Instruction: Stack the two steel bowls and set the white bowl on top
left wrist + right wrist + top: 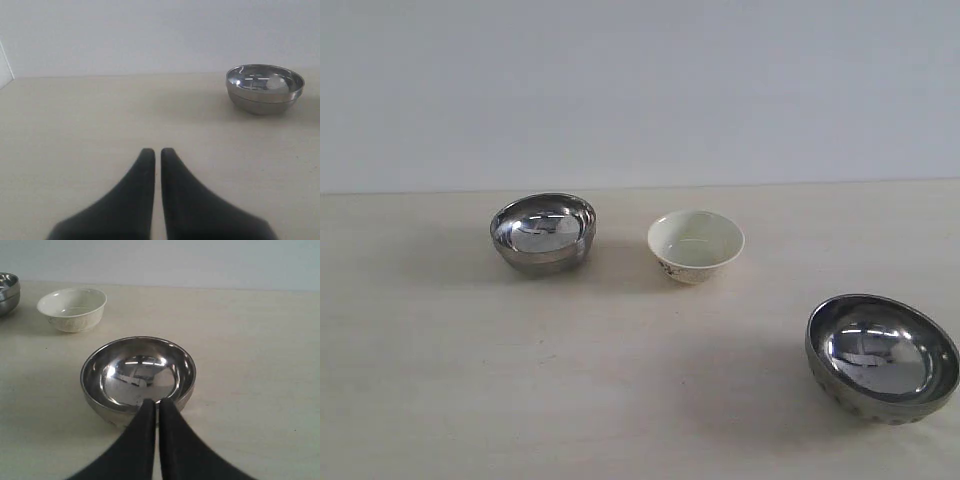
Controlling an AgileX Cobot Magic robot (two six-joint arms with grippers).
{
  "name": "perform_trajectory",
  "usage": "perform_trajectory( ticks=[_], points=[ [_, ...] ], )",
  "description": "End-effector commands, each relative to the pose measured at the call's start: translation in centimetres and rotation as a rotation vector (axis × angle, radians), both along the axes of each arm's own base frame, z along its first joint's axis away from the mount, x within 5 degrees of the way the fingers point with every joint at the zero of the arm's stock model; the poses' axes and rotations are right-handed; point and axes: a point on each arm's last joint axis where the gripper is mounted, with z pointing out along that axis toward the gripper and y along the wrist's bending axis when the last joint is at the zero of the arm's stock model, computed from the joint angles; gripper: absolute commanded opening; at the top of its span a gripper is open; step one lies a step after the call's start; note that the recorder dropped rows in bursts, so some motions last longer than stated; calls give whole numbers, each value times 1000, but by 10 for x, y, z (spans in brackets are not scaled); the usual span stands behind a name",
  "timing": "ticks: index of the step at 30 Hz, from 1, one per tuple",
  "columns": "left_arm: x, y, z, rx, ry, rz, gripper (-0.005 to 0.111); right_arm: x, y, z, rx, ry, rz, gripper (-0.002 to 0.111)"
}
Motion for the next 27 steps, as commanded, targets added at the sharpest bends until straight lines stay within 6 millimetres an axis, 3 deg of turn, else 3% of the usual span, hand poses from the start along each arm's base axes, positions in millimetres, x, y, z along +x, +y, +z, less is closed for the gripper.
perform_trajectory(
  ticks=[1, 15, 23, 27],
  points=[
    [1, 0, 2, -14, -34, 1, 4, 0, 0, 1, 0, -16, 2, 0],
    [-7, -1, 56, 6, -637, -14, 4, 0, 0, 1, 0, -16, 2, 0],
    [-15, -2, 70, -253, -822, -76, 4, 0, 0, 1, 0, -16, 2, 0],
    [-22, -2, 79, -284, -946, -106, 4, 0, 0, 1, 0, -16, 2, 0]
  ],
)
